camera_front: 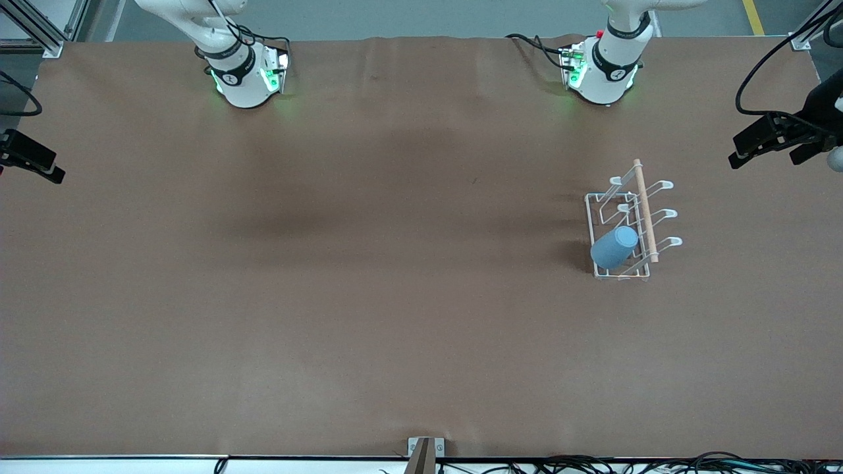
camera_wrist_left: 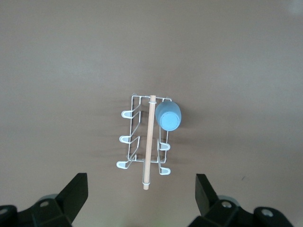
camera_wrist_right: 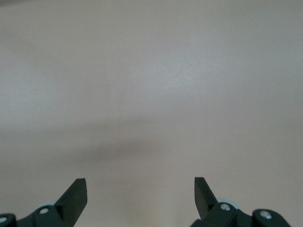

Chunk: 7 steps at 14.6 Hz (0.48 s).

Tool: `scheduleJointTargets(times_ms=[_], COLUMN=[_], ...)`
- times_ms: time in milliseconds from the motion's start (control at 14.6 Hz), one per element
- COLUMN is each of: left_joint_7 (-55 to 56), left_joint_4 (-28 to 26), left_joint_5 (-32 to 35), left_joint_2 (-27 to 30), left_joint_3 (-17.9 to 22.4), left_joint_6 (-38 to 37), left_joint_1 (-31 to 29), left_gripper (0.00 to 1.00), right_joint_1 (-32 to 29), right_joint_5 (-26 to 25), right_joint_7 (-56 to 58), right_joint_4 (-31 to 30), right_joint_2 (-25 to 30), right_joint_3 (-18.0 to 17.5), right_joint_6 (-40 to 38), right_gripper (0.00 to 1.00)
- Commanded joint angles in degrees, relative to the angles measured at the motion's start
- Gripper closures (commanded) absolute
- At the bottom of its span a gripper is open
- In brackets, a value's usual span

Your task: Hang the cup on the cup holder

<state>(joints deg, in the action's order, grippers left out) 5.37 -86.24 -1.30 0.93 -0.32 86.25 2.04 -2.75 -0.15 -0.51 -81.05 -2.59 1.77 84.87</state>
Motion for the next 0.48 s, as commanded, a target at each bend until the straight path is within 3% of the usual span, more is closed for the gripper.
scheduleJointTargets(times_ms=[0, 412], left_joint_7=[-2.73, -5.36], left_joint_4=[-0.69, -0.60], left_joint_5=[0.69, 1.39], left_joint_2=[0.83, 0.57], left_joint_3=[0.15, 0.06], left_joint_6=[-0.03, 0.06], left_joint_1=[0.15, 0.15], left_gripper=[0.00, 0.00], right_joint_1=[-0.94, -1.12], right_joint_5=[-0.38, -0.38], right_joint_7=[0.42, 0.42], right_joint_4=[-1.47, -1.47], right_joint_2=[0.66, 0.66], right_joint_3=[-0.81, -0.72], right_joint_6=[0.56, 0.30], right_gripper=[0.00, 0.00])
